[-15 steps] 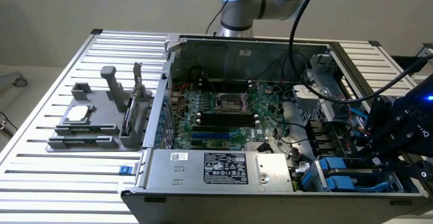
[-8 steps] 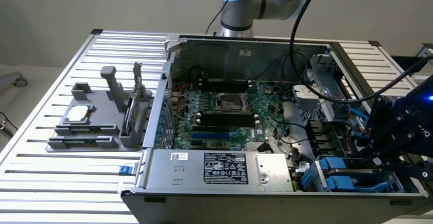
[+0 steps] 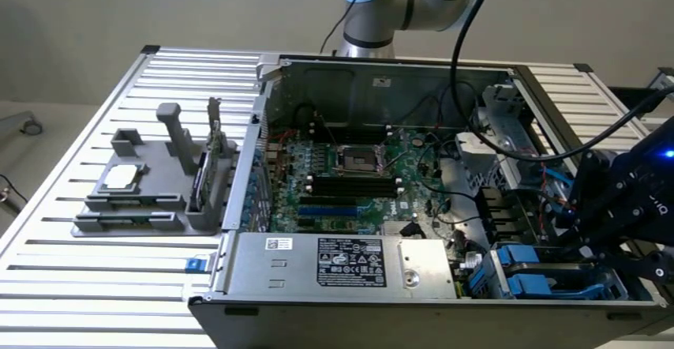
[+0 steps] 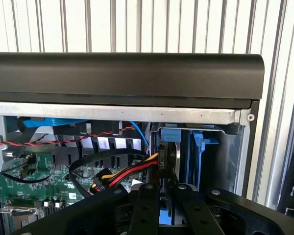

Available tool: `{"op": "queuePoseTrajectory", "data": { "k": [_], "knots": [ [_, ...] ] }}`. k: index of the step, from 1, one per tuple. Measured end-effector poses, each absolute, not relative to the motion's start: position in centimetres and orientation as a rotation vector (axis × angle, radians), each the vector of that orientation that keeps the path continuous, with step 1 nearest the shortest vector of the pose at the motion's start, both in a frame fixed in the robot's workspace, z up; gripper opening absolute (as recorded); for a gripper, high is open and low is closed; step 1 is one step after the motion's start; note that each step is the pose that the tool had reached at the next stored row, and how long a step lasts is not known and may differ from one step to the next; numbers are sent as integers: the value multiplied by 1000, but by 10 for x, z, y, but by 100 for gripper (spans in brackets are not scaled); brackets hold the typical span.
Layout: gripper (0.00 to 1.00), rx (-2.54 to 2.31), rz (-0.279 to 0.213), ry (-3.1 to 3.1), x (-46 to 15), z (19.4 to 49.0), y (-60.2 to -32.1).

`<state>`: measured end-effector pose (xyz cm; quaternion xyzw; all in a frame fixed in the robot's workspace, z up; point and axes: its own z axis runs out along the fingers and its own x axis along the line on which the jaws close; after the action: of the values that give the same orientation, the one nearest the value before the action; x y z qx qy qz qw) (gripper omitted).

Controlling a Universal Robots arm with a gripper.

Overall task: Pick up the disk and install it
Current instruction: 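Insert the disk into the insertion slot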

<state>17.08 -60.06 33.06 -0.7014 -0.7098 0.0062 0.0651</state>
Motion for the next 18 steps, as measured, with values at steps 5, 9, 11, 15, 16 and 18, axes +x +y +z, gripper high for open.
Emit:
{"op": "queuePoseTrajectory", "data": {
  "k": [5,9,11,15,16,18],
  "knots": [
    [18,-2116,20,-2142,171,330,-601],
    [31,-2116,23,-2141,171,332,-601],
    [36,-2115,26,-2140,171,334,-601],
    [43,-2110,38,-2134,171,340,-601],
    [43,-2109,41,-2132,171,342,-601],
    [43,-2107,46,-2130,171,346,-601]
  ]
}}
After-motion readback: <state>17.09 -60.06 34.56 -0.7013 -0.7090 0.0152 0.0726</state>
